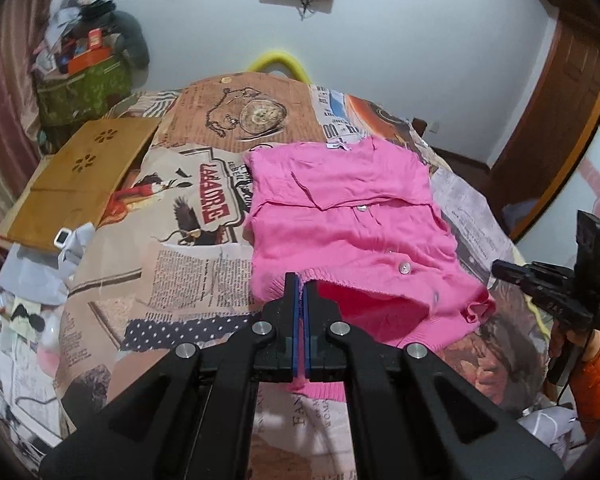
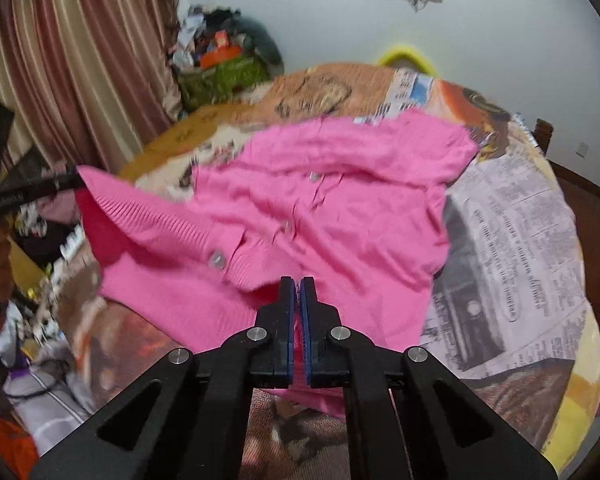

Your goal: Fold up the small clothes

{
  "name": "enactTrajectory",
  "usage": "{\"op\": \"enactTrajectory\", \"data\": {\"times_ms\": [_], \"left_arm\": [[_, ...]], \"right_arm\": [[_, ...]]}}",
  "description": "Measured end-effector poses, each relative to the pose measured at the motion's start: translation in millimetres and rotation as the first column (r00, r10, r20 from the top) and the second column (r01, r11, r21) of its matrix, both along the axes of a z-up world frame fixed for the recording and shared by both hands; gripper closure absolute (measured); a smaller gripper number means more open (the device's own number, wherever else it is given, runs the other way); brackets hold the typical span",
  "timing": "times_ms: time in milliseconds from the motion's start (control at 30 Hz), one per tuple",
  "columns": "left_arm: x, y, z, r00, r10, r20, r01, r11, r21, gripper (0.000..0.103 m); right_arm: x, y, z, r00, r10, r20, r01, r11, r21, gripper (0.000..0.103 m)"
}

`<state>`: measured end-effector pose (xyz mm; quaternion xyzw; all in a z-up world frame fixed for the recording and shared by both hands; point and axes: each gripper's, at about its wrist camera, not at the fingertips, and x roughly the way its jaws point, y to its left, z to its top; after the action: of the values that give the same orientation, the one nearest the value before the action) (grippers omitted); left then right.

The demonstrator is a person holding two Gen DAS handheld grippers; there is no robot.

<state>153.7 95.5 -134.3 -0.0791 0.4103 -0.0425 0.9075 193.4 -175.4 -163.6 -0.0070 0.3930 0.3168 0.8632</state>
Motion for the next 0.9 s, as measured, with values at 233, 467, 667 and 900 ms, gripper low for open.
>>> {"op": "enactTrajectory", "data": {"times_ms": [233,467,667,900], "left_arm": [[-17.6,20.2,-28.8,0.995,0.045,-0.087,-0.046,0.999,-0.014,0.102],[-33.8,42.1,-60.7,0.980,0.095,-0.177,-0.097,0.995,-0.005,0.102],[-28.3,67.9,-60.0,0.968,0.164,-0.191,-0.177,0.983,-0.055,0.093],[2.7,51.3,-86.7,0.955,0.097,-0.280,-0.127,0.987,-0.094,0.065]], "right_arm": [[-13.3,-19.2,10.0,0.999,-0.034,0.004,0.034,0.999,0.013,0.100],[-8.8,-38.4,-12.5,0.991,-0.108,-0.079,0.106,0.994,-0.025,0.099],[0.8,-45.7,-30.0,0.979,-0.143,-0.148,0.135,0.989,-0.063,0.064],[9.1,-32.6,-59.0,0.976,-0.109,-0.186,0.093,0.991,-0.092,0.073]]}}
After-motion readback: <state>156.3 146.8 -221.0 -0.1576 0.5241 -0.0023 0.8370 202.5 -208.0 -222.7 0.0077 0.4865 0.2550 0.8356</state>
